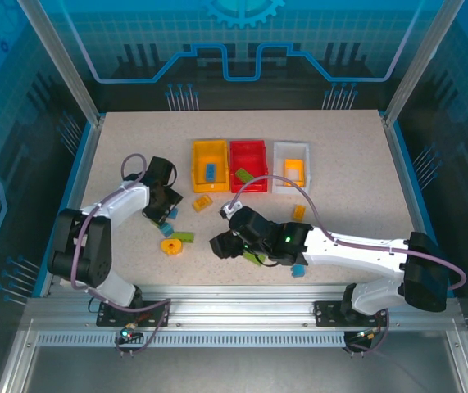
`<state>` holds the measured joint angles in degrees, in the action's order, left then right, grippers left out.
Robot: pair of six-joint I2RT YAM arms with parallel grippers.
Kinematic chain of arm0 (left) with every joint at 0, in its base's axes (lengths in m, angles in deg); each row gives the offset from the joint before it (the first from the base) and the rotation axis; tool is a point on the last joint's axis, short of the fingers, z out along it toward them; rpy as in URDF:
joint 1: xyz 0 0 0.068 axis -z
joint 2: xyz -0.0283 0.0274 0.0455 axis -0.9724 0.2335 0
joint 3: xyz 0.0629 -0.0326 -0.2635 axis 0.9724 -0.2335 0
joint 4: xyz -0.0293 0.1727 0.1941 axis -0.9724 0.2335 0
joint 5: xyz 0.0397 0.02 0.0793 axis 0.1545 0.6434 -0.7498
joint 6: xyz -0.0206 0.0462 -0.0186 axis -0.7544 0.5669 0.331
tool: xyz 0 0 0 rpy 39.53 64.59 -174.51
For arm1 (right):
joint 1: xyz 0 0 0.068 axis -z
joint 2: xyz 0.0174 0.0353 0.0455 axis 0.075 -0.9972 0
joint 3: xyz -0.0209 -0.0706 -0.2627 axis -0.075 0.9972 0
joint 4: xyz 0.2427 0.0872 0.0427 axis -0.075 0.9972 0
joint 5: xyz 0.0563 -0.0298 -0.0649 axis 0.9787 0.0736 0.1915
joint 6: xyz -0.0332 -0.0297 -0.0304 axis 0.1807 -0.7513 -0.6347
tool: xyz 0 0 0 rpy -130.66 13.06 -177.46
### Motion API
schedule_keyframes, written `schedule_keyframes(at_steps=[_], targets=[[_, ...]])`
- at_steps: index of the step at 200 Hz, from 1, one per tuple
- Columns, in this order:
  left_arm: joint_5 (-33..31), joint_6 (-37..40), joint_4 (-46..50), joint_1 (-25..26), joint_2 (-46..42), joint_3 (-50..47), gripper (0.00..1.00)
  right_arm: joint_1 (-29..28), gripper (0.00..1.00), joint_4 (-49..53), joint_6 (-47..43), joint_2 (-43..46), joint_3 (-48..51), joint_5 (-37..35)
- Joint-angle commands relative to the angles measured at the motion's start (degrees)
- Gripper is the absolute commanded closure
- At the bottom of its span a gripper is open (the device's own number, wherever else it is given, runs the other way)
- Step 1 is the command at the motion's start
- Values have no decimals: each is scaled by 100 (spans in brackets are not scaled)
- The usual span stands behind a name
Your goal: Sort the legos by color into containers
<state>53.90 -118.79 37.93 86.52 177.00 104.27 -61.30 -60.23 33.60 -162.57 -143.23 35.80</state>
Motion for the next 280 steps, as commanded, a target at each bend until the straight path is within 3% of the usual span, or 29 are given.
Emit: schedule_keyframes(at_steps=[1, 82, 115, 134, 168, 193, 233, 280], targets=[[166, -351, -175, -53, 126, 110, 37, -40, 34, -75, 91, 3, -75, -117], [96, -453, -259, -62, 810, 312, 49, -32, 34, -103, 163, 38, 25, -113], [95, -376, -373, -57, 842, 357, 70, -23, 34, -106, 187, 112, 69, -177], [40, -240, -391, -32, 590, 366, 74, -10, 34, -369, 168, 343, 236, -196], [-309, 466, -88, 332, -113, 701, 76, 290, 28, -1703, 126, 1198, 1017, -172], [-505, 1450, 62, 862, -167, 1389, 76, 960, 23, -2277, 377, 1488, 1287, -155], [-392, 2439, 299, 1282, 655, 2661, 75, 1799, 24, -1801, 478, 1174, 733, 108], [139, 3044, 597, 1270, 2136, 4158, 72, 2059, 25, -1438, 615, 789, 232, 213]])
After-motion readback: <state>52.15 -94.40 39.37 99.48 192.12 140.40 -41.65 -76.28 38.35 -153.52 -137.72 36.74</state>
